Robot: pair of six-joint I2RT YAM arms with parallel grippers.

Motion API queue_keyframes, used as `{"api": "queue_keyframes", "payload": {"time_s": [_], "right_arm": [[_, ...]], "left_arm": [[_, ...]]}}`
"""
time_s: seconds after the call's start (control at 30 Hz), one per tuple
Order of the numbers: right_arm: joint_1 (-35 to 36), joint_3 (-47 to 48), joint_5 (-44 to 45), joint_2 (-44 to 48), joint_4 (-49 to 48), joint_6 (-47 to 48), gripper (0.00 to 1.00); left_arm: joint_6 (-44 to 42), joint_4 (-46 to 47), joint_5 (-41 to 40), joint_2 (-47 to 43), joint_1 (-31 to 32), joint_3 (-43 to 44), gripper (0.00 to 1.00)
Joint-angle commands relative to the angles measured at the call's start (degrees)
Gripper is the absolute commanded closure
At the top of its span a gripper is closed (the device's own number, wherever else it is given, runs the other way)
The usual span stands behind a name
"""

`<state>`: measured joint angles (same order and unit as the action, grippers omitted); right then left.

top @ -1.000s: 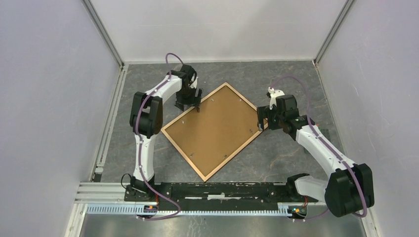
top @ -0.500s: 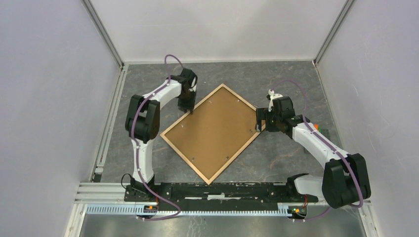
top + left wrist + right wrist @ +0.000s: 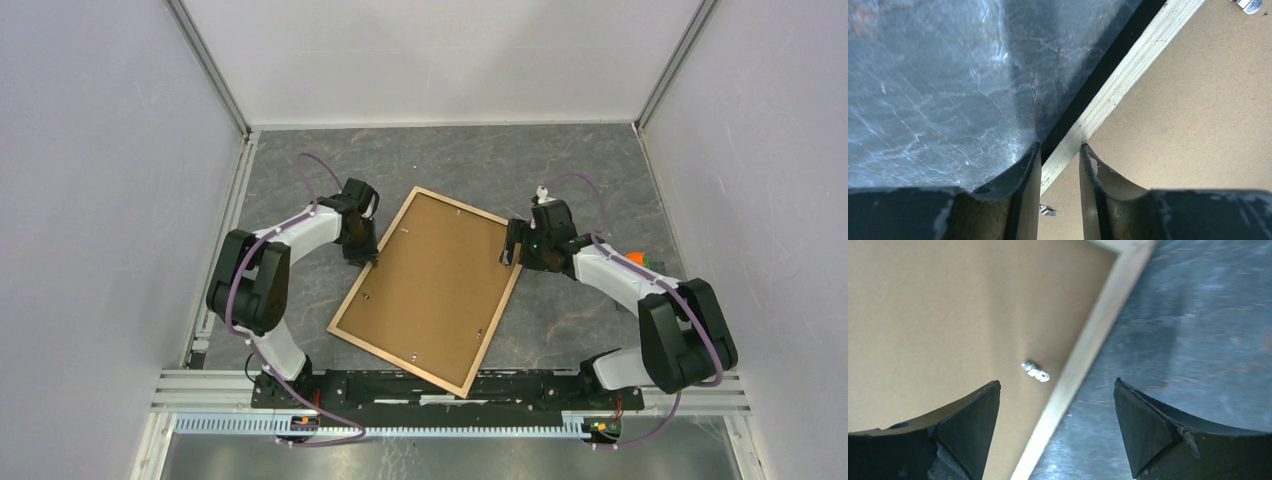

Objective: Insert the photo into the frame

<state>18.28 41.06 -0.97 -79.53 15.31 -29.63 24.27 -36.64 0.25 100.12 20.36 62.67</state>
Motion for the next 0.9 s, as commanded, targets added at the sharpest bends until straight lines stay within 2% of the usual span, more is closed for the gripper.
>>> {"api": "queue_keyframes", "payload": {"time_s": [0.0, 0.17, 0.27, 0.57, 0.7, 0.87], "right_arm": [[4.3, 2.4, 3.3, -2.5, -2.9, -0.6, 0.13], [5.4, 2.7, 9.8, -4.7, -1.1, 2.8, 0.22], [5.6, 2.8, 11.4, -5.6, -3.0, 4.5, 0.31], [6.3, 6.2, 13.5, -10.3, -2.5, 5.7, 0.40], [7.2, 6.5, 14.0, -11.1, -0.1, 2.8, 0.54], [9.6, 6.2, 13.1, -10.3, 0.9, 0.8, 0.52]], "left_arm": [[9.8, 1.9, 2.3, -0.1, 0.2, -6.8, 0.98], [10.2, 3.3, 2.7, -0.1, 0.2, -8.2, 0.98], [10.8, 4.3, 3.3, -0.1, 0.2, -8.9, 0.98], [11.4, 5.1, 3.9, 0.2, 0.2, -9.4, 0.98], [12.5, 5.1, 3.5, -0.2, 0.2, -9.7, 0.98], [16.0, 5.6, 1.5, -1.9, 0.2, -10.5, 0.98]]}}
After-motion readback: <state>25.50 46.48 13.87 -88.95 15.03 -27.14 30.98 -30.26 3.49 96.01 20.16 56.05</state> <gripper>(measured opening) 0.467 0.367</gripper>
